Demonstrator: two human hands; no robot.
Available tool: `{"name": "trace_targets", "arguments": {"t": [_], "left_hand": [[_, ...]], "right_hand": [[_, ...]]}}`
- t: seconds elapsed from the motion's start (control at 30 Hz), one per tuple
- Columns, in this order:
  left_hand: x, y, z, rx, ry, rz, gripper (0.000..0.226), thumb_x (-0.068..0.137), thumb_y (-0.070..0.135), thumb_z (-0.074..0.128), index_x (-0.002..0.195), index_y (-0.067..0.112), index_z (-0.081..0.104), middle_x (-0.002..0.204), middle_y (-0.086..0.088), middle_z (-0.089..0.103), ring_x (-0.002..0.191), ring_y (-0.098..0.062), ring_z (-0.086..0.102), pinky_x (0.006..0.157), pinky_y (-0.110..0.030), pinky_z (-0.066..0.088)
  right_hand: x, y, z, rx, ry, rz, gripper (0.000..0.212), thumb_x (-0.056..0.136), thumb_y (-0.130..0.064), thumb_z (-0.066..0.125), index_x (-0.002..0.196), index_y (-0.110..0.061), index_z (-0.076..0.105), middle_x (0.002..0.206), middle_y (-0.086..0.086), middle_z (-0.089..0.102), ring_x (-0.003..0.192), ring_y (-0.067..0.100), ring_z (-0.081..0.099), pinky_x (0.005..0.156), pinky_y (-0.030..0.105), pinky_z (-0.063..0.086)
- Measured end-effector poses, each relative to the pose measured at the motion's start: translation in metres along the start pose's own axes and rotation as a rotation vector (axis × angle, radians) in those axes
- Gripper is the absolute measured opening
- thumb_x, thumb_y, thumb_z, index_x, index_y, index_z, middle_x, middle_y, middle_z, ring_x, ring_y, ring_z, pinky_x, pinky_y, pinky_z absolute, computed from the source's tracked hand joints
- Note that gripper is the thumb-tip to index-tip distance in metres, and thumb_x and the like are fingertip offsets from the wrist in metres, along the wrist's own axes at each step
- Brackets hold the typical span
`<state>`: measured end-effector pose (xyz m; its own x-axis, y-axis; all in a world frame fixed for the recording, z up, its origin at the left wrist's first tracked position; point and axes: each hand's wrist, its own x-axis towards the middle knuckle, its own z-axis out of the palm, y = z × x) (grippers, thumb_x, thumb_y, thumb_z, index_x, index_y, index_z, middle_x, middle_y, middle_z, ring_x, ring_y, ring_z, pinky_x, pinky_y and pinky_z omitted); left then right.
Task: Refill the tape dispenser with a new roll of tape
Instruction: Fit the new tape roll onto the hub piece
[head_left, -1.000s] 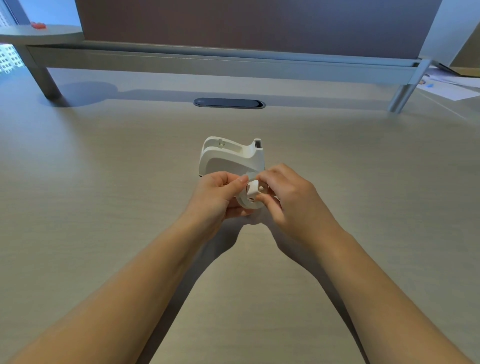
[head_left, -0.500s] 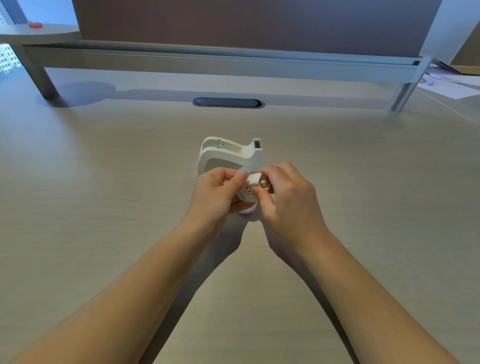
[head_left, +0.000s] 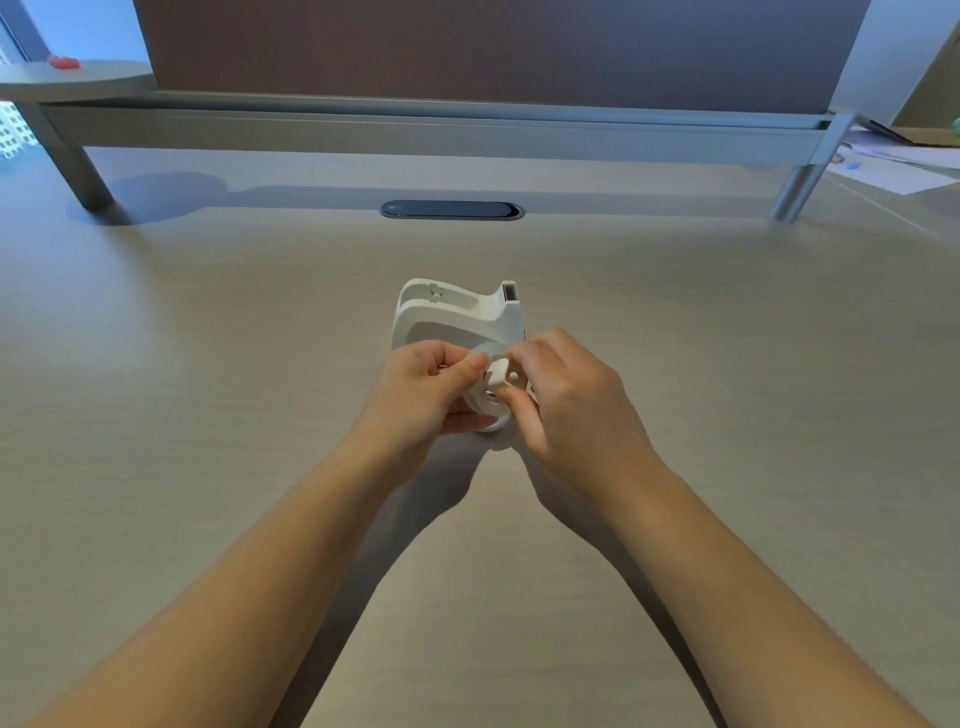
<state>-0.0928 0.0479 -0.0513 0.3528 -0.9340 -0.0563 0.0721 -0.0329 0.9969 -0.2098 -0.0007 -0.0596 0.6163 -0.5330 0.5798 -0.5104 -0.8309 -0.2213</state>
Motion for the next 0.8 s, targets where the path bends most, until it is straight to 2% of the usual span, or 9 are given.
{"name": "trace_targets", "arguments": {"t": [0.1, 0.17, 0.23, 0.33, 0.43, 0.53, 0.6, 0.73, 0.8], "left_hand": [[-0.001, -0.001, 0.003, 0.047, 0.008, 0.029, 0.017, 0.084, 0.013, 0.050, 0.070, 0.007, 0.055, 0.068, -0.011, 0.060, 0.058, -0.013, 0.062, 0.057, -0.024, 0.057], [0.000, -0.001, 0.003, 0.020, 0.000, 0.021, 0.017, 0.085, 0.014, 0.049, 0.071, 0.006, 0.056, 0.069, -0.012, 0.061, 0.060, -0.015, 0.062, 0.057, -0.024, 0.057], [0.001, -0.001, 0.001, -0.054, -0.030, -0.010, 0.019, 0.085, 0.014, 0.047, 0.071, 0.005, 0.056, 0.069, -0.012, 0.061, 0.058, -0.016, 0.063, 0.056, -0.024, 0.056], [0.000, 0.000, 0.000, -0.115, -0.081, -0.037, 0.022, 0.086, 0.015, 0.046, 0.071, 0.005, 0.058, 0.064, -0.009, 0.064, 0.055, -0.014, 0.064, 0.055, -0.024, 0.055], [-0.001, 0.001, -0.001, -0.108, -0.104, -0.037, 0.022, 0.085, 0.017, 0.046, 0.070, 0.006, 0.058, 0.060, -0.005, 0.065, 0.055, -0.015, 0.063, 0.055, -0.023, 0.055], [-0.001, 0.004, -0.004, -0.093, -0.135, -0.042, 0.023, 0.086, 0.018, 0.045, 0.071, 0.005, 0.057, 0.057, -0.004, 0.066, 0.052, -0.013, 0.063, 0.049, -0.020, 0.054], [-0.001, 0.004, -0.006, -0.094, -0.157, -0.040, 0.023, 0.085, 0.018, 0.045, 0.071, 0.005, 0.057, 0.053, -0.001, 0.067, 0.052, -0.012, 0.064, 0.049, -0.019, 0.054], [-0.002, 0.004, -0.006, -0.104, -0.165, -0.039, 0.023, 0.085, 0.017, 0.045, 0.072, 0.004, 0.058, 0.052, 0.001, 0.068, 0.052, -0.011, 0.064, 0.051, -0.020, 0.055], [-0.002, 0.003, -0.005, -0.109, -0.152, -0.036, 0.023, 0.085, 0.017, 0.045, 0.072, 0.004, 0.058, 0.053, 0.000, 0.067, 0.051, -0.012, 0.063, 0.050, -0.020, 0.055]], "right_hand": [[-0.001, -0.002, 0.004, -0.018, 0.004, 0.009, 0.015, 0.070, -0.011, 0.056, 0.079, -0.001, 0.062, 0.072, 0.016, 0.066, 0.058, 0.024, 0.062, 0.052, 0.017, 0.042], [0.000, -0.002, 0.004, 0.021, 0.038, 0.013, 0.018, 0.076, -0.014, 0.051, 0.080, 0.000, 0.062, 0.073, 0.017, 0.066, 0.059, 0.026, 0.062, 0.051, 0.020, 0.047], [0.001, -0.001, 0.002, 0.052, 0.062, 0.005, 0.028, 0.077, -0.019, 0.042, 0.082, 0.000, 0.062, 0.074, 0.017, 0.067, 0.060, 0.026, 0.063, 0.053, 0.018, 0.044], [0.000, -0.001, -0.002, 0.054, 0.081, -0.003, 0.027, 0.077, -0.019, 0.041, 0.082, -0.001, 0.061, 0.073, 0.015, 0.067, 0.059, 0.025, 0.062, 0.052, 0.015, 0.040], [0.001, -0.001, -0.004, 0.062, 0.105, -0.040, 0.027, 0.077, -0.017, 0.042, 0.081, 0.001, 0.062, 0.074, 0.018, 0.068, 0.061, 0.028, 0.062, 0.067, 0.026, 0.039], [0.001, -0.002, -0.007, 0.043, 0.069, -0.078, 0.030, 0.076, -0.019, 0.041, 0.083, 0.000, 0.062, 0.077, 0.017, 0.070, 0.065, 0.027, 0.065, 0.056, 0.020, 0.047], [0.001, -0.001, -0.007, 0.064, 0.037, -0.087, 0.029, 0.076, -0.019, 0.042, 0.084, 0.000, 0.062, 0.079, 0.017, 0.070, 0.066, 0.027, 0.065, 0.056, 0.022, 0.050], [0.000, 0.002, -0.006, 0.096, 0.017, -0.081, 0.030, 0.075, -0.018, 0.041, 0.086, 0.001, 0.062, 0.080, 0.019, 0.069, 0.068, 0.030, 0.065, 0.074, 0.026, 0.040], [0.001, 0.002, -0.005, 0.086, 0.018, -0.072, 0.030, 0.075, -0.018, 0.042, 0.086, 0.001, 0.062, 0.080, 0.019, 0.069, 0.068, 0.029, 0.064, 0.075, 0.025, 0.039]]}}
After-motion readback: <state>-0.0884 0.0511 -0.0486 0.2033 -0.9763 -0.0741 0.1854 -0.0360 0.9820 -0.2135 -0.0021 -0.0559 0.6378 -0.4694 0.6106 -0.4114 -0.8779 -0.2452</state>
